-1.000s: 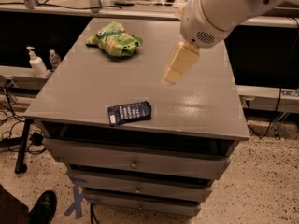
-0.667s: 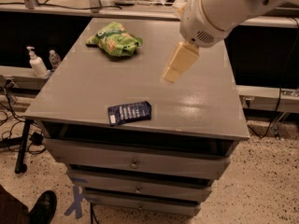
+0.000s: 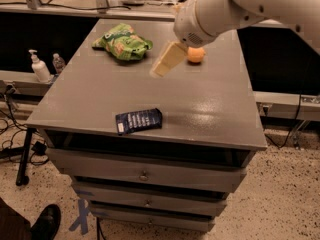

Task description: Pick green rice chip bag

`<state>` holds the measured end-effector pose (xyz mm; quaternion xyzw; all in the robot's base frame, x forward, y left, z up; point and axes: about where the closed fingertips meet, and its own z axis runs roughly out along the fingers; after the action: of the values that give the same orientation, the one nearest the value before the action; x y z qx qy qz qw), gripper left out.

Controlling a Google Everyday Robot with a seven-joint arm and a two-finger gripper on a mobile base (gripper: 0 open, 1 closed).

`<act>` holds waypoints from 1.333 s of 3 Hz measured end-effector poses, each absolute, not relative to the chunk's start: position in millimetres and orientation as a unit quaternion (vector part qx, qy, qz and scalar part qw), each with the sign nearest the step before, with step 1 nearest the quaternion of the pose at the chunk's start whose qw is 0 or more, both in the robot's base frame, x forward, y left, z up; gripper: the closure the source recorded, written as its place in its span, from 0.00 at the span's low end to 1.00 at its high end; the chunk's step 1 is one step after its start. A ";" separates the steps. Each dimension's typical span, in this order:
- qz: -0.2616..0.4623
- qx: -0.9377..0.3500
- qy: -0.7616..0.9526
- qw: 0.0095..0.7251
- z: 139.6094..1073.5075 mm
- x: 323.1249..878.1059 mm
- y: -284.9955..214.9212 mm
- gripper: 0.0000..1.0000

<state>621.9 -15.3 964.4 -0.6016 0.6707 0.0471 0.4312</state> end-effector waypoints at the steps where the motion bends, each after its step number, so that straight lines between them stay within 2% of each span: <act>1: 0.066 -0.589 0.657 0.467 957.9 664.0 6.9 0.00; 4: 0.055 -0.549 0.690 0.469 895.3 771.9 48.3 0.00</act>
Offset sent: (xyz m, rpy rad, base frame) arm 0.1340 0.0694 -0.0488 0.1345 -0.0591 -0.0216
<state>771.9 48.3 895.3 -0.5491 0.6895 0.0547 0.4691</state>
